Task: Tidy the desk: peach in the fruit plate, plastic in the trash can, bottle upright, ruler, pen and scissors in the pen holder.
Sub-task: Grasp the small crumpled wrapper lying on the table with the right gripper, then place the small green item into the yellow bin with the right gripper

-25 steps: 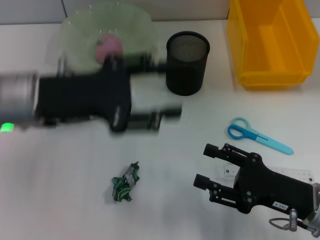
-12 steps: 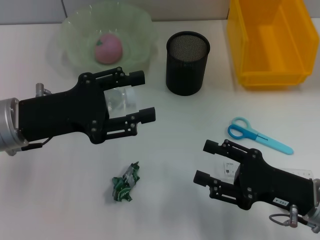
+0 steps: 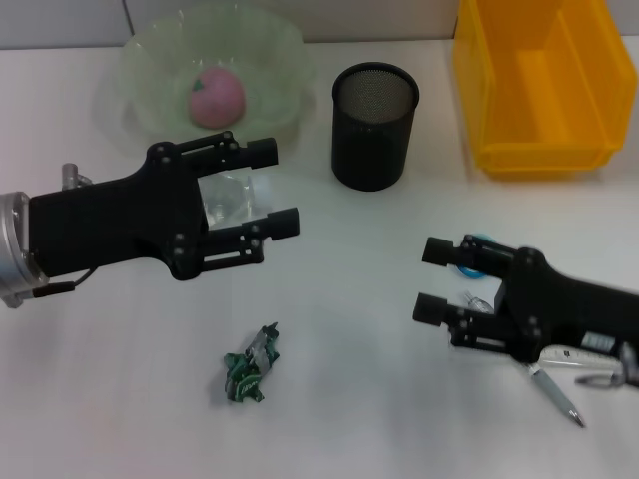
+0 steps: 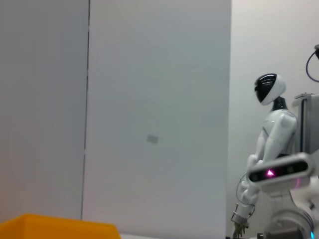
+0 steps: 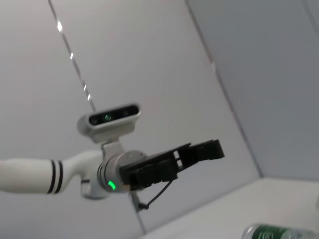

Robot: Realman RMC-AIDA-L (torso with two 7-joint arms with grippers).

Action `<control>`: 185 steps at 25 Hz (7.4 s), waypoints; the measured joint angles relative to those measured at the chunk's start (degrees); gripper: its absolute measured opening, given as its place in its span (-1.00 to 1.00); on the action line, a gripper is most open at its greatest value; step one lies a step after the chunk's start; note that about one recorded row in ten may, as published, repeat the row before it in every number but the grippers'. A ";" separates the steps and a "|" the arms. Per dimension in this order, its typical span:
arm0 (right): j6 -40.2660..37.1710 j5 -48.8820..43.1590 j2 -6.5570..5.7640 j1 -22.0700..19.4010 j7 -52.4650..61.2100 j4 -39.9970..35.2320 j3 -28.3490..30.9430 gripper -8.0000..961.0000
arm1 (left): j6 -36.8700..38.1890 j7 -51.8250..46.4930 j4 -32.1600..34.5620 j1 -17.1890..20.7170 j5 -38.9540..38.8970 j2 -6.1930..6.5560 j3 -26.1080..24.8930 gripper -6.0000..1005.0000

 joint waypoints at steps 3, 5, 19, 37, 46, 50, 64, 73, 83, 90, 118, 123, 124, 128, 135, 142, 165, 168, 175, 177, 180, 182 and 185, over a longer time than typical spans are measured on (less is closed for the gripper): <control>0.18 -5.90 0.16 1.70 7.70 -8.04 0.13 0.57 | -0.61 -1.33 -0.43 0.04 0.00 0.70 -0.17 0.43; 0.25 -9.78 0.23 3.21 12.08 -11.75 0.08 0.57 | -0.69 -1.76 -0.65 0.09 0.00 0.95 -0.25 0.43; -0.30 -29.62 0.10 18.94 32.69 -23.70 -2.07 0.57 | 0.04 -5.09 -1.46 5.21 0.00 0.87 -0.82 0.43; 7.10 -31.03 1.13 27.39 32.50 -28.97 -29.46 0.57 | 1.59 -5.06 -1.56 6.51 4.38 1.00 -1.06 0.43; 16.43 -26.16 1.23 26.44 27.43 -30.83 -39.02 0.56 | 1.63 -5.51 -1.55 6.30 4.31 1.25 -2.80 0.43; 21.75 -23.75 1.23 26.24 25.52 -30.40 -43.45 0.56 | 1.70 -5.55 -1.54 6.35 4.11 1.00 -3.24 0.43; 30.95 -20.39 1.23 25.47 24.48 -29.86 -53.58 0.55 | 1.29 -5.11 -1.56 6.12 4.20 0.66 -4.17 0.43; 35.01 -18.86 1.23 25.35 24.42 -29.62 -57.54 0.55 | 1.09 -5.05 -1.56 6.15 4.28 0.65 -4.69 0.43; 37.04 -18.73 1.23 25.12 24.42 -29.23 -59.20 0.50 | 1.08 -5.05 -1.56 6.02 4.08 0.57 -4.72 0.43; 38.88 -18.73 1.23 24.47 23.80 -29.33 -59.88 0.36 | 1.08 -5.05 -1.56 5.98 4.02 0.57 -4.78 0.43; 41.80 -18.64 1.22 24.03 23.72 -29.78 -62.61 -0.45 | 1.13 -5.08 -1.56 5.90 4.08 0.40 -6.19 0.43; 41.91 -18.64 1.23 22.15 23.71 -31.51 -61.55 -0.68 | 1.35 -5.10 -1.54 6.06 4.07 0.39 -6.73 0.43; 41.91 -18.64 1.23 22.15 23.71 -31.51 -61.55 -0.71 | 1.35 -5.10 -1.54 6.06 4.07 0.39 -6.73 0.43; 39.49 -18.75 1.23 17.74 23.71 -35.11 -57.02 -0.80 | 1.60 -5.32 -1.53 6.26 4.03 0.33 -8.61 0.43; 34.61 -19.21 1.22 11.31 23.25 -40.09 -50.47 -0.93 | 2.13 -5.57 -1.17 6.36 3.91 0.31 -9.50 0.43; 31.59 -19.04 1.23 7.11 23.05 -41.09 -45.60 -0.94 | 2.49 -5.33 -1.03 5.92 3.88 0.10 -10.02 0.43; 33.14 16.47 1.14 -7.16 4.95 -43.22 -29.67 -0.93 | 2.13 -5.05 -1.29 5.45 3.87 -0.02 -10.06 0.43; 33.04 22.25 0.94 -9.34 4.27 -40.97 -24.29 -0.93 | 2.08 -5.05 -1.30 5.24 3.87 -0.07 -10.06 0.43; 33.59 23.47 0.95 -10.17 4.55 -35.99 -15.53 -0.92 | 2.05 -5.06 -1.30 4.64 3.89 -0.55 -10.06 0.43; 34.23 23.50 0.91 -9.01 4.40 -33.28 -12.40 -0.92 | 2.05 -5.05 -1.30 4.44 3.88 -0.75 -10.06 0.43; 34.99 23.54 0.79 -6.68 4.42 -28.68 -7.08 -0.92 | 2.01 -5.16 -1.34 3.71 4.04 -0.85 -10.00 0.43; 35.29 23.55 0.87 -5.49 4.34 -25.97 -3.73 -0.92 | 1.93 -5.26 -1.38 3.33 4.22 -0.93 -9.89 0.43; 35.46 23.56 0.59 -2.96 4.24 -20.62 0.88 -0.92 | 1.87 -5.10 -1.44 3.17 4.25 -1.00 -10.04 0.43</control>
